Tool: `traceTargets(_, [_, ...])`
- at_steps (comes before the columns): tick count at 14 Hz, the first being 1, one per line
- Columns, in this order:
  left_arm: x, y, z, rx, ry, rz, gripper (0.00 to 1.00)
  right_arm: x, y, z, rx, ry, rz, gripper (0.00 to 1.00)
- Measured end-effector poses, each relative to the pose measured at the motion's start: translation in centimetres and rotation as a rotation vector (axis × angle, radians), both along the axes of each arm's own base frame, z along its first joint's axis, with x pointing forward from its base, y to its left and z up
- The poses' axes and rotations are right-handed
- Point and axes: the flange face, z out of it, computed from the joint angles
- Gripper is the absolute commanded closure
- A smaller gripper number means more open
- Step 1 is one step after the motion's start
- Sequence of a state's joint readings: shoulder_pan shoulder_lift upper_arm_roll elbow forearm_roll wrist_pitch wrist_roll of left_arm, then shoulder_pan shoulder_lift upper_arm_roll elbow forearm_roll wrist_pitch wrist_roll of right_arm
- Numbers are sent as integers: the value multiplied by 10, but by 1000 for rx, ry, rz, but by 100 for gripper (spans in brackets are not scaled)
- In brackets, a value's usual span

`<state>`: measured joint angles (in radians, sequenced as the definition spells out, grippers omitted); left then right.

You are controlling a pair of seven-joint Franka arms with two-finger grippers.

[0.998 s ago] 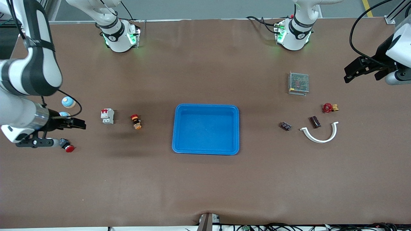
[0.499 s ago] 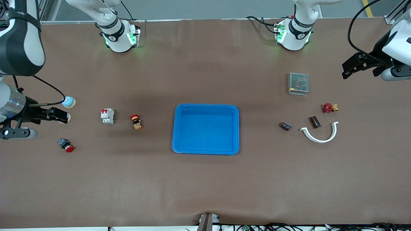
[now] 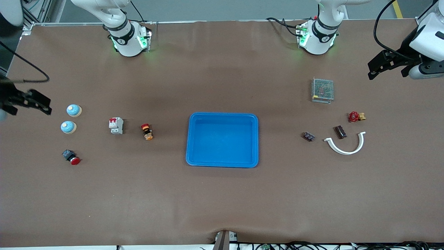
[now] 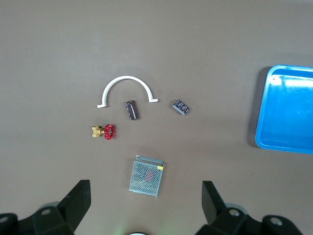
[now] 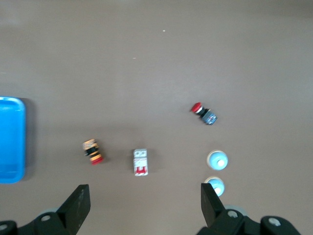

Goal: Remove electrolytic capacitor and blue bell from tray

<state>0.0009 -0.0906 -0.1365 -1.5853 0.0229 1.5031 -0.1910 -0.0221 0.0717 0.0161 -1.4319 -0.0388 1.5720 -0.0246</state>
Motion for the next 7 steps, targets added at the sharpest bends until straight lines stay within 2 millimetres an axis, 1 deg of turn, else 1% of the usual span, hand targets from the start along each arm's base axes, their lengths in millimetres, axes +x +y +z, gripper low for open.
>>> traceTargets(1, [0,0,0,0,-3,0,0,-7,-2,10,13,-8,-5,0])
traceTargets(3, [1,0,1,-1,-11,0,0,-16,-1,20,22,-15,-6,0])
traceTargets(7, [2,0,1,-2,-15,0,0,-18,0,24,23,-20,-6,0])
